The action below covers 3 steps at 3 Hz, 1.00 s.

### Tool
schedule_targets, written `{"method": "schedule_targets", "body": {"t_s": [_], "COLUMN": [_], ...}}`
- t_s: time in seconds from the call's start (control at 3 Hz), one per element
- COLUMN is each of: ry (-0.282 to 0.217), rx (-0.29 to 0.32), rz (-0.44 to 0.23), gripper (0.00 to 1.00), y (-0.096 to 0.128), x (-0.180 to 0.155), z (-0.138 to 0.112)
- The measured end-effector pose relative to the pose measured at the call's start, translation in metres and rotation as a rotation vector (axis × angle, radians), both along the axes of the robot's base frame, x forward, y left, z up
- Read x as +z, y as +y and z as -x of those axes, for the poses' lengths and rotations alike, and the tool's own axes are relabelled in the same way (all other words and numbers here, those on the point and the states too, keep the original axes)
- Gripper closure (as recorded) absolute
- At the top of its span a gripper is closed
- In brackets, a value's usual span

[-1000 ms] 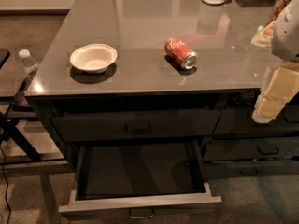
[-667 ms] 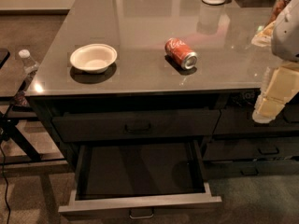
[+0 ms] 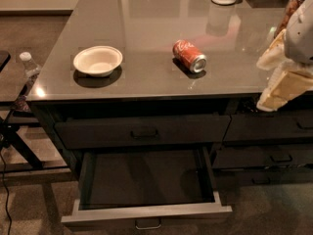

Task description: Close middle drawer

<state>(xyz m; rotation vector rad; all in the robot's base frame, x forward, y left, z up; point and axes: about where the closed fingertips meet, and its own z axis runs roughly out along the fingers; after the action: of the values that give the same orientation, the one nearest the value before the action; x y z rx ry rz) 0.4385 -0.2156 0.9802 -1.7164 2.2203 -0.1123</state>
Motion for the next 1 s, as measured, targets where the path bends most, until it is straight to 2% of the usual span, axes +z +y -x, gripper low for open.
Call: {"method": "schedule_targets", "body": {"t_s": [0.67,1.0], "ry": [0.0,-0.01], "rx": [0.0,-0.013], "rz": [0.0,0.02], "gripper": [0.85,1.0], "y": [-0.0001,-0.0058], "x": [0.0,0.0017], "z": [0.0,0.0023]}}
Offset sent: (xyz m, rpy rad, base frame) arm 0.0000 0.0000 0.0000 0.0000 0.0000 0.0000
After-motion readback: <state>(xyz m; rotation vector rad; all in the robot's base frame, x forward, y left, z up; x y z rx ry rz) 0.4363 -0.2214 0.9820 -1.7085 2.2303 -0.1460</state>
